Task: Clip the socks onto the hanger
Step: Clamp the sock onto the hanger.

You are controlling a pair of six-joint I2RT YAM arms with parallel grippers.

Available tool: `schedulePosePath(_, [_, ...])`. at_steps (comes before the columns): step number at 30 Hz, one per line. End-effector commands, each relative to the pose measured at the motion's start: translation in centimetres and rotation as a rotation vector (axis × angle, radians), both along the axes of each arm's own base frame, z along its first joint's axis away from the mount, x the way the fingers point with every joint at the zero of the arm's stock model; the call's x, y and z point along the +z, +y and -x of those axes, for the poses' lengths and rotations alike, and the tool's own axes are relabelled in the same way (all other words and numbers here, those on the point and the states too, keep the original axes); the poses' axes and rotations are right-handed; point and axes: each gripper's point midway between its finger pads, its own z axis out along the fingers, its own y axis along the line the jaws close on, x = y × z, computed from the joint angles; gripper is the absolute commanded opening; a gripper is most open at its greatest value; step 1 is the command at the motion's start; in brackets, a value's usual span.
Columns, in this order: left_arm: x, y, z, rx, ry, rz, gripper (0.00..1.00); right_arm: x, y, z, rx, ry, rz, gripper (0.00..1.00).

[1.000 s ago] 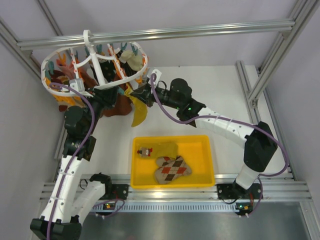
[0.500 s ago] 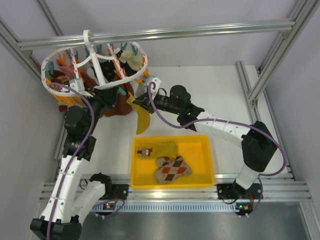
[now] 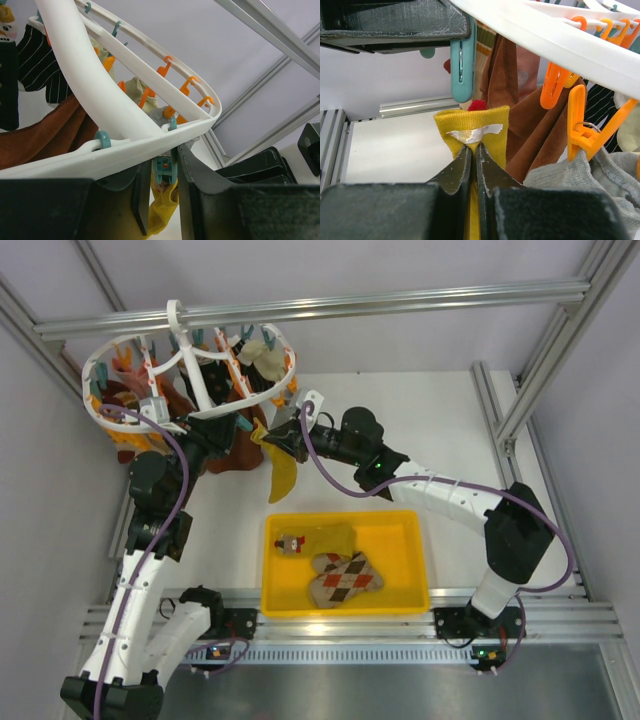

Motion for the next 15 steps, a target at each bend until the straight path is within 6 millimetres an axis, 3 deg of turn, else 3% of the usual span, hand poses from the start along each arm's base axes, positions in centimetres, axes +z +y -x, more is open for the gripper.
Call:
schedulePosePath(1, [-0.09,-0.4,-0.25,-0.024,0.016,-0.001,0.0,4.22,0.1,0.03,0.018,-0.069,-0.091,0.0])
schedulePosePath(15, [-0.44,-0.87,-0.16,-0.052,0.026,0.002,0.0,4.87,0.3,-0.33,0.019,-0.063,-0.107,0.0])
